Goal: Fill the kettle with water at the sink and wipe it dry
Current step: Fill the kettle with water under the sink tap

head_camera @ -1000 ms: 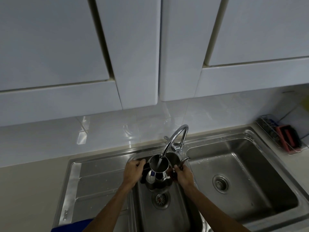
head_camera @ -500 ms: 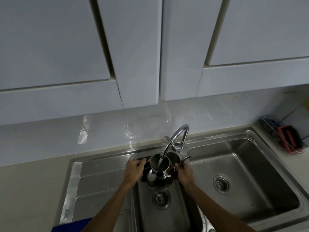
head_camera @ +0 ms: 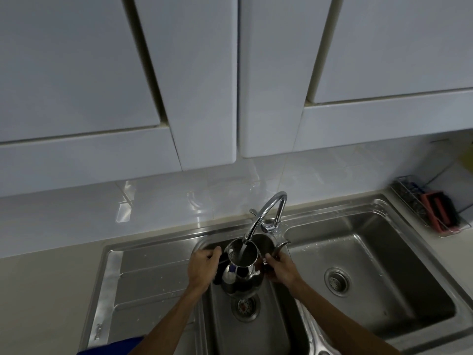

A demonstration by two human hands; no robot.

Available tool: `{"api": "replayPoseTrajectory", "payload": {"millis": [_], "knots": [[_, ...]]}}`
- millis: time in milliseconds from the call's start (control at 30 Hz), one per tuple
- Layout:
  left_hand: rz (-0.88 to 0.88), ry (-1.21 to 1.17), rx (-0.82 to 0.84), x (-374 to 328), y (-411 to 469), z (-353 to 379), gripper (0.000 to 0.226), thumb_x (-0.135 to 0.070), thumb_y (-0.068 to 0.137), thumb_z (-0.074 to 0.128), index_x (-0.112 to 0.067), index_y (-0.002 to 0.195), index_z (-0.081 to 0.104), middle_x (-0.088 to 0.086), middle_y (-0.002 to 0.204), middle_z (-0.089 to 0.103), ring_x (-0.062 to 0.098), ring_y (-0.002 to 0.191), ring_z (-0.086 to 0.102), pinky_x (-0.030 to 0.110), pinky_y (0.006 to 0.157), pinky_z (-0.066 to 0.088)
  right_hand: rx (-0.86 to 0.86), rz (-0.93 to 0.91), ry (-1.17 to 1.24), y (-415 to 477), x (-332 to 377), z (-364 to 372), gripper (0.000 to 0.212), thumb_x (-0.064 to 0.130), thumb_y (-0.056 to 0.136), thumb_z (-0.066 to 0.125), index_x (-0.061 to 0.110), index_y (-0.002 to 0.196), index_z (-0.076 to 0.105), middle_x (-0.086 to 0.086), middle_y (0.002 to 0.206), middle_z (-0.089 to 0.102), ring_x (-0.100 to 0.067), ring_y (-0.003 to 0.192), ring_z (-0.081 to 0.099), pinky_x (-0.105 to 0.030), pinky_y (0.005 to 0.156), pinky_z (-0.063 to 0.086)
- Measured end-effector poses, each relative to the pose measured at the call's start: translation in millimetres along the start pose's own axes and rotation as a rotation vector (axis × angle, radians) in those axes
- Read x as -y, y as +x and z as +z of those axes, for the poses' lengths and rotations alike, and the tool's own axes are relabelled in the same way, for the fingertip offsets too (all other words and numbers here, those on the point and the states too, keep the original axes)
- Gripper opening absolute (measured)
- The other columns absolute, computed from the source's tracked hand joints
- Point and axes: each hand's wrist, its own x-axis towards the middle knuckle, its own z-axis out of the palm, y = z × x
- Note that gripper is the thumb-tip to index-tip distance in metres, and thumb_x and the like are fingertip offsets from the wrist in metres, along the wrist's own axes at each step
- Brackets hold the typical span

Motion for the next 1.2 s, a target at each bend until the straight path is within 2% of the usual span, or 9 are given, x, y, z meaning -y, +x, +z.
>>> {"api": "replayPoseTrajectory", "payload": {"millis": [133, 267, 567, 733, 867, 933, 1000, 1067, 1200], "knots": [[0.016, 0.034, 0.009, -4.2, 1.0, -2.5, 0.061, -0.025, 0.095, 0.061, -0.022, 0.037, 0.046, -0.012, 0.031, 0.044, 0.012, 0.041, 0.043, 0.026, 0.052, 0.033, 0.244, -0.032, -0.240, -1.2, 16.0, -44.0, 0.010, 0.014, 0.093, 0.067, 0.015, 0.101, 0.063, -0.003, 0.094, 0.069, -0.018, 0.083, 0.066, -0.026, 0.066, 0.057], [0.002, 0.013, 0.015, 6.8, 5.8, -2.9, 0.052, -0.046, 0.086, 0.055, -0.025, 0.038, 0.054, -0.008, 0.033, 0.043, 0.015, 0.039, 0.045, 0.028, 0.053, 0.037, 0.096, -0.062, -0.295, 23.8, 39.2, -89.7, 0.031, -0.017, 0.088, 0.055, 0.013, 0.086, 0.064, -0.007, 0.084, 0.062, -0.013, 0.066, 0.057, -0.029, 0.060, 0.047], [-0.013, -0.025, -0.002, 13.8, 12.1, 2.0, 0.049, -0.044, 0.086, 0.055, -0.023, 0.042, 0.059, -0.009, 0.035, 0.049, 0.014, 0.039, 0.049, 0.033, 0.054, 0.046, 0.287, -0.093, -0.264, 50.1, 115.2, -49.4, 0.020, -0.004, 0.096, 0.051, 0.004, 0.093, 0.068, -0.001, 0.074, 0.061, -0.012, 0.061, 0.053, -0.017, 0.050, 0.045], [0.037, -0.040, -0.012, -4.4, 9.1, 3.0, 0.048, -0.038, 0.086, 0.056, -0.033, 0.038, 0.057, -0.012, 0.032, 0.044, -0.001, 0.036, 0.037, 0.027, 0.055, 0.036, 0.386, -0.096, -0.681, 61.0, 140.3, -13.9, 0.026, -0.011, 0.094, 0.045, 0.006, 0.098, 0.064, 0.005, 0.075, 0.050, -0.004, 0.055, 0.050, -0.014, 0.051, 0.042], [0.032, -0.024, -0.032, -8.2, 10.7, 5.6, 0.047, -0.042, 0.084, 0.054, -0.032, 0.038, 0.057, -0.011, 0.032, 0.044, 0.004, 0.038, 0.039, 0.029, 0.055, 0.037, 0.308, -0.048, -1.052, 81.5, 140.6, -4.1, 0.038, 0.009, 0.096, 0.055, -0.005, 0.131, 0.056, -0.001, 0.078, 0.055, -0.014, 0.067, 0.053, -0.025, 0.067, 0.048], [0.027, -0.028, -0.044, -6.7, 9.8, 7.4, 0.050, -0.038, 0.088, 0.058, -0.032, 0.038, 0.058, -0.012, 0.032, 0.045, 0.009, 0.039, 0.042, 0.028, 0.055, 0.039, 0.300, -0.074, -1.149, 86.9, 141.6, 0.5, 0.047, 0.008, 0.095, 0.056, -0.005, 0.139, 0.047, -0.016, 0.109, 0.063, -0.032, 0.097, 0.063, -0.037, 0.092, 0.050], [0.041, -0.046, -0.041, -5.7, 8.7, 8.7, 0.048, -0.033, 0.090, 0.061, -0.032, 0.041, 0.061, -0.013, 0.032, 0.045, 0.005, 0.038, 0.040, 0.027, 0.055, 0.038, 0.329, -0.186, -1.282, 98.3, 136.9, 2.5, 0.063, 0.005, 0.096, 0.052, -0.002, 0.152, 0.025, -0.026, 0.158, 0.027, -0.041, 0.146, 0.027, -0.042, 0.120, 0.025], [0.046, -0.064, -0.050, -5.7, 7.6, 8.3, 0.038, -0.040, 0.085, 0.056, -0.026, 0.051, 0.062, -0.012, 0.032, 0.043, 0.003, 0.037, 0.036, 0.027, 0.055, 0.036, 0.361, -0.287, -1.366, 110.9, 129.0, 9.1, 0.073, 0.003, 0.099, 0.044, 0.005, 0.157, -0.001, -0.013, 0.166, -0.006, -0.028, 0.155, 0.002, -0.041, 0.126, 0.009], [0.020, -0.054, -0.051, -5.1, 9.5, 10.3, 0.046, -0.048, 0.082, 0.053, -0.031, 0.040, 0.059, -0.010, 0.033, 0.043, 0.012, 0.041, 0.042, 0.032, 0.054, 0.043, 0.398, -0.357, -1.529, 119.4, 127.5, 21.3, 0.065, 0.019, 0.104, 0.035, 0.012, 0.158, -0.001, -0.008, 0.167, -0.006, -0.029, 0.153, 0.015, -0.043, 0.125, 0.014]]}}
